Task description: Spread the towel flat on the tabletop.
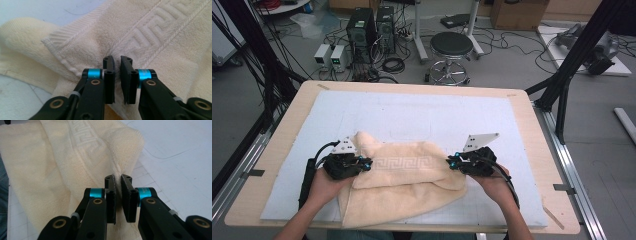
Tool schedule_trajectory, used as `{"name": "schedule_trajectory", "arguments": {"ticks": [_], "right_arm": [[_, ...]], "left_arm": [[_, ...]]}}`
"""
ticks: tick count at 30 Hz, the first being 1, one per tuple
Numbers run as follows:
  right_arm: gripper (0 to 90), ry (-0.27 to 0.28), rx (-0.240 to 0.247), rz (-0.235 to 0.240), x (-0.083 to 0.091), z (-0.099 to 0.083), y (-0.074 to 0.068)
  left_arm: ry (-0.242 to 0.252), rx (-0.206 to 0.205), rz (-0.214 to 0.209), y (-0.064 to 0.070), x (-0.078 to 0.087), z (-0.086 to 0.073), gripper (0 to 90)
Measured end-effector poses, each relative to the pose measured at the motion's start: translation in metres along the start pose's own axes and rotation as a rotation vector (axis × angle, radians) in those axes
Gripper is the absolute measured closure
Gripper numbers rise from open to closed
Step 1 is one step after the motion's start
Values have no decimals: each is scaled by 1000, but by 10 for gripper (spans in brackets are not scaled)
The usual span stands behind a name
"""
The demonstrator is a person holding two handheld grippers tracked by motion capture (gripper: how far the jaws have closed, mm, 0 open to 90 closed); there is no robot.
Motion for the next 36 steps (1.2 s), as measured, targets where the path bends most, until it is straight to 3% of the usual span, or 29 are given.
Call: {"name": "schedule_trajectory", "arguments": {"ticks": [3, 11, 15, 21, 24, 31, 33, 36], "right_arm": [[833, 6, -5, -2, 2, 0, 1], [833, 21, 10, -29, 10, 12, 3], [834, 59, 5, -46, 16, 21, 6], [833, 82, 14, -34, 22, 25, 1], [834, 94, 35, -36, 28, 31, -3], [834, 137, 78, -55, 50, 55, -6], [834, 137, 79, -41, 50, 57, -9], [834, 108, 74, -6, 45, 50, -17]], "left_arm": [[33, -5, 8, 1, 7, 4, 855], [132, 29, -8, 0, 30, 21, 866], [174, 35, -12, 0, 40, 29, 867], [195, 50, -30, 0, 48, 31, 868], [204, 39, -34, 4, 54, 34, 869], [259, 18, -41, 9, 73, 54, 869], [252, 4, -44, 13, 74, 54, 868], [203, -25, -54, 21, 67, 43, 869]]}}
Point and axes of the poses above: each handheld gripper's, and its own axes: x roughly backward along the jaws, z roughly out of its top, y roughly to its right, the point moved 5 cm from there along -x, roughly forward along the jaws, and after that the axes turned 4 degrees about x, right-handed, at the moved point
